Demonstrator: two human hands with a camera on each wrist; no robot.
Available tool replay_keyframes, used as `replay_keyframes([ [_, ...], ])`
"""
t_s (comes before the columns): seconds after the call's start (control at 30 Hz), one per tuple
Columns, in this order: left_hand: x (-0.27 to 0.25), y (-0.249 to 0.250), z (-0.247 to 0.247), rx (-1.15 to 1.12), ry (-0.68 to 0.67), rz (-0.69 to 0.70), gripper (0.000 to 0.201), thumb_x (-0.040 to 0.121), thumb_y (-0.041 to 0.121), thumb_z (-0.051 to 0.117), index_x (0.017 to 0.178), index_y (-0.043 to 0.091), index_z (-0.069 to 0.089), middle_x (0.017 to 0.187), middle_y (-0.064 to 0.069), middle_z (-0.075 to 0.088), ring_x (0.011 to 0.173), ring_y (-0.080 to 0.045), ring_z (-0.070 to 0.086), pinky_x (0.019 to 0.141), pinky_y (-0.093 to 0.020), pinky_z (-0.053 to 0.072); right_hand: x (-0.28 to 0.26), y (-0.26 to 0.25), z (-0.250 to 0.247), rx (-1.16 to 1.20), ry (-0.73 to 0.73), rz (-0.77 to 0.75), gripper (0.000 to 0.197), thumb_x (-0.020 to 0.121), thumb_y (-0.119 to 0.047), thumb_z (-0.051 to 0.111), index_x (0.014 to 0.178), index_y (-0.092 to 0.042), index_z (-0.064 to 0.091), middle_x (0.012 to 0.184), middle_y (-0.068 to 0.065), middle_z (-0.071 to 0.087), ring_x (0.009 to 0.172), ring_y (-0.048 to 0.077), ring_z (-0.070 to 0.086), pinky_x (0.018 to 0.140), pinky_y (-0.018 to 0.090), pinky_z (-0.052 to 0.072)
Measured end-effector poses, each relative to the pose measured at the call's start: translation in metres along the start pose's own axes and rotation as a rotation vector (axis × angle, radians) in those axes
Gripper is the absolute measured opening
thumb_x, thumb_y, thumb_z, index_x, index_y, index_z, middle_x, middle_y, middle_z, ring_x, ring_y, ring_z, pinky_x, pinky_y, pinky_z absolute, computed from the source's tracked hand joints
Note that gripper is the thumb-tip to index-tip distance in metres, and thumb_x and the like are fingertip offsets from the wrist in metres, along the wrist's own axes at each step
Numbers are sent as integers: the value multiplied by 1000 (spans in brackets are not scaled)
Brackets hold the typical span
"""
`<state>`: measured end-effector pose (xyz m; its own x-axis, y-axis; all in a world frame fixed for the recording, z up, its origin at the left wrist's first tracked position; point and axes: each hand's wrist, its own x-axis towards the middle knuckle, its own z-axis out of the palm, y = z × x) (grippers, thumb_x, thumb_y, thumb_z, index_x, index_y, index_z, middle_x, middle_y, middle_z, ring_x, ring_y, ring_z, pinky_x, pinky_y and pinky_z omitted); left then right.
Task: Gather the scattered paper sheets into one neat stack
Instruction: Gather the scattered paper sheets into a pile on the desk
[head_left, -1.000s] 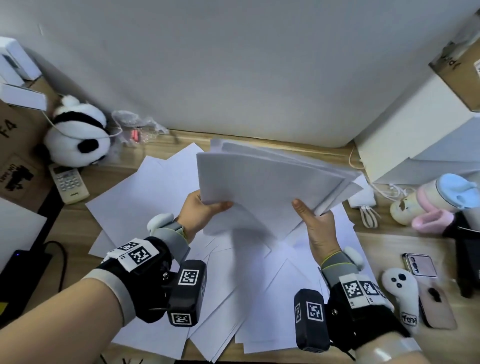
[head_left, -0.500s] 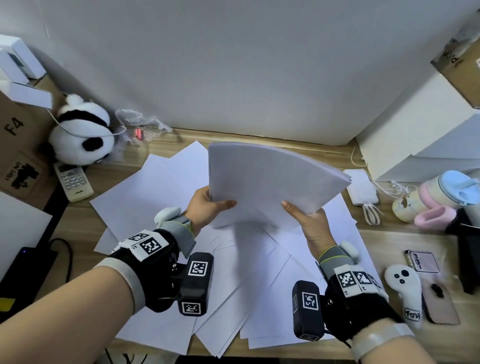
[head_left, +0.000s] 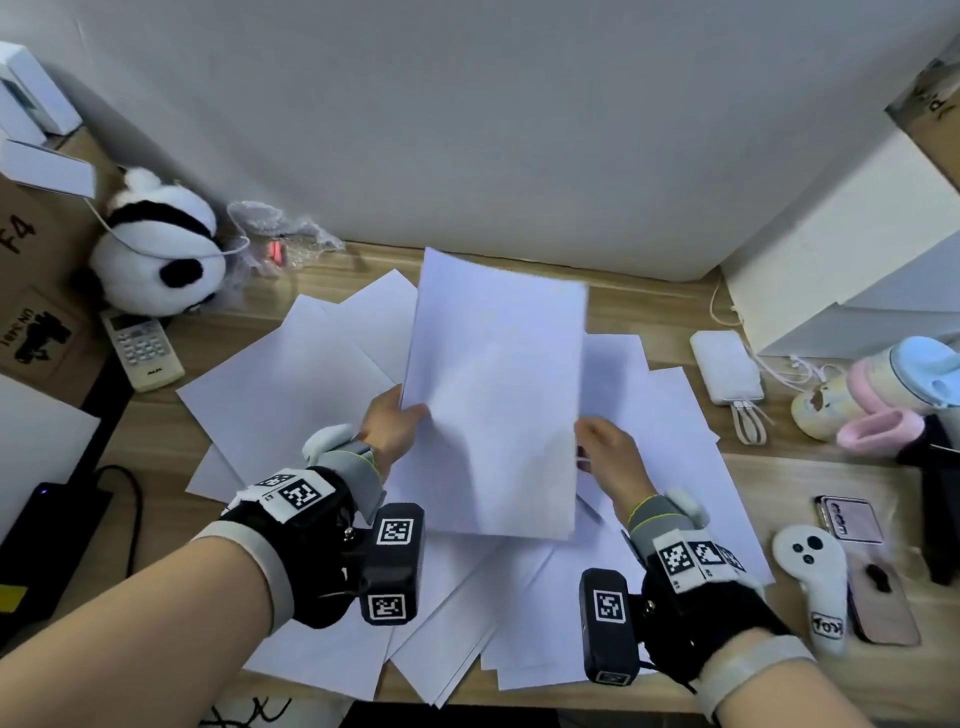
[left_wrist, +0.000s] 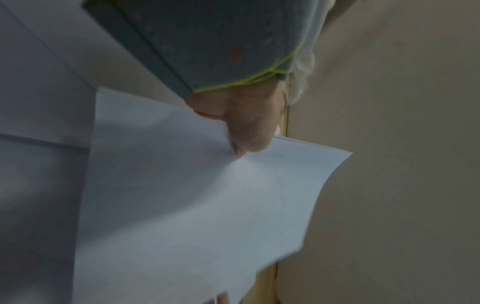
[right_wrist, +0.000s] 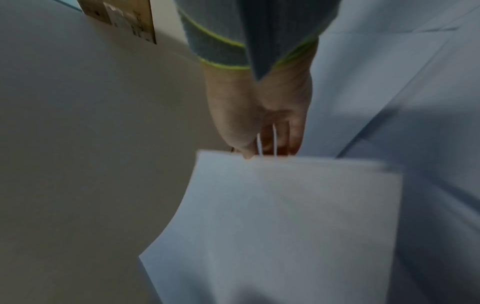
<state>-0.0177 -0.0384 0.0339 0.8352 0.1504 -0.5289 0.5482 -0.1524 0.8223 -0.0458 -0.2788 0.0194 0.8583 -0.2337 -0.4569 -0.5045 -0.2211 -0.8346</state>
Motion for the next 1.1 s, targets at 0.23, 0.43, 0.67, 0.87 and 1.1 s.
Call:
replay_keyframes([
  [0.23,23,-50,-40,125,216,-269,28,90,-6,42,65,6,48,74,-13,48,86,-23,40,68,-31,34,-2,49,1,-834,-85,86,77,80,-19,60,146,-23,23,158,2,13,146,23,11,116,38,24],
  [0.43,22,-58,-54,74,263,-300,15,87,-6,44,88,6,53,92,-13,48,84,-23,41,73,-32,33,2,52,-4,-876,49,42,64,84,-8,46,144,-23,28,156,-1,20,143,22,18,112,36,30],
  [0.67,11,-63,-50,53,181,-326,17,86,-5,46,85,8,56,97,-12,53,87,-25,47,77,-33,37,5,52,-21,-1091,26,2,58,89,-15,42,144,-27,26,154,-2,24,137,23,28,107,36,34],
  [0.87,3,-64,-32,20,52,-325,32,87,-5,48,116,1,60,102,-13,59,91,-28,53,80,-33,41,7,55,-34,-933,217,-21,39,93,-8,35,124,-18,57,132,5,56,120,26,50,97,33,38],
  [1.1,6,-59,-17,128,64,-326,28,91,-7,42,68,8,48,75,-10,49,69,-26,45,49,-16,40,5,32,-50,-710,149,149,39,87,-11,45,121,-16,61,124,6,64,108,31,60,85,30,46],
])
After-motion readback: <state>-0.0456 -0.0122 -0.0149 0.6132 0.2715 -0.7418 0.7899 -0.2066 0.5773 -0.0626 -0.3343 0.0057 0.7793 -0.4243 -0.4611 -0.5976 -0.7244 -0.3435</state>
